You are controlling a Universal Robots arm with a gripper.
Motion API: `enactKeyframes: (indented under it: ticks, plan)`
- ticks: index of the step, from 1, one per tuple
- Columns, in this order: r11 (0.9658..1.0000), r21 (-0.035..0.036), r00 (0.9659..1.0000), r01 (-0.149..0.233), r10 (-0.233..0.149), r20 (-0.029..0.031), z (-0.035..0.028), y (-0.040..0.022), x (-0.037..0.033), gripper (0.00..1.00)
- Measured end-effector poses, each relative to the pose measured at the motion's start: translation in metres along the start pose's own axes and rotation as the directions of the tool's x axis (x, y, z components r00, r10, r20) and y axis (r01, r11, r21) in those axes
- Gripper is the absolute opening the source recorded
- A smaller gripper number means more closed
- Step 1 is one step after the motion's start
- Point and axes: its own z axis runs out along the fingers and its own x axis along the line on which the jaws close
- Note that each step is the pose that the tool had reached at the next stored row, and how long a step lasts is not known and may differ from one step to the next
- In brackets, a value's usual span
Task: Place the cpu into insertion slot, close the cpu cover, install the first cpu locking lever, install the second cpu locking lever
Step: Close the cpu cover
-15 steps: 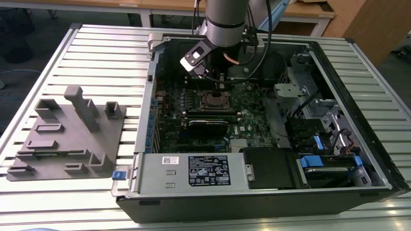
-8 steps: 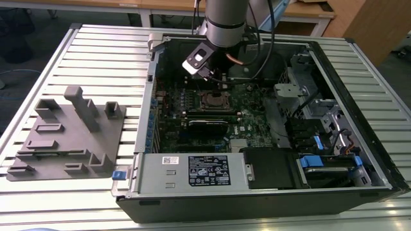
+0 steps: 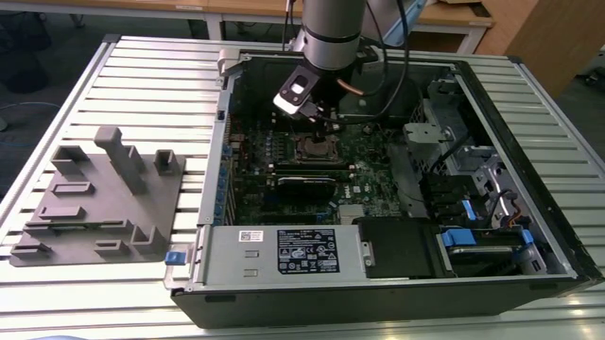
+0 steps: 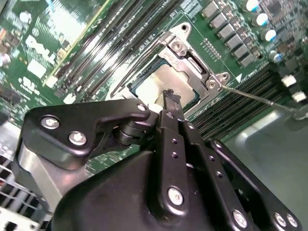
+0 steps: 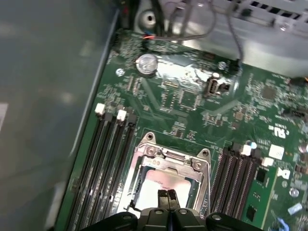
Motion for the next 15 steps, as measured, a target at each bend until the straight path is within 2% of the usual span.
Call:
enactKeyframes:
  ticks: [2, 4, 8, 10, 12, 15]
  plan:
    - [0.9994, -0.0002, 0.9994, 0.036, -0.036, -0.0014, 0.0001, 0.0000, 0.0000, 0.11]
    - [0.9973, -0.0006, 0.9973, 0.073, -0.073, -0.0027, 0.0002, 0.0000, 0.0000, 0.11]
    - [0.9895, -0.0014, 0.9895, 0.144, -0.144, -0.0054, 0.0004, 0.0000, 0.0000, 0.11]
    - [0.9837, -0.0019, 0.9837, 0.180, -0.180, -0.0067, 0.0005, 0.0000, 0.0000, 0.11]
    - [0.9762, -0.0024, 0.9762, 0.217, -0.217, -0.0081, 0.0006, 0.0000, 0.0000, 0.11]
    - [0.9632, -0.0032, 0.9631, 0.269, -0.269, -0.0099, 0.0008, 0.0000, 0.0000, 0.11]
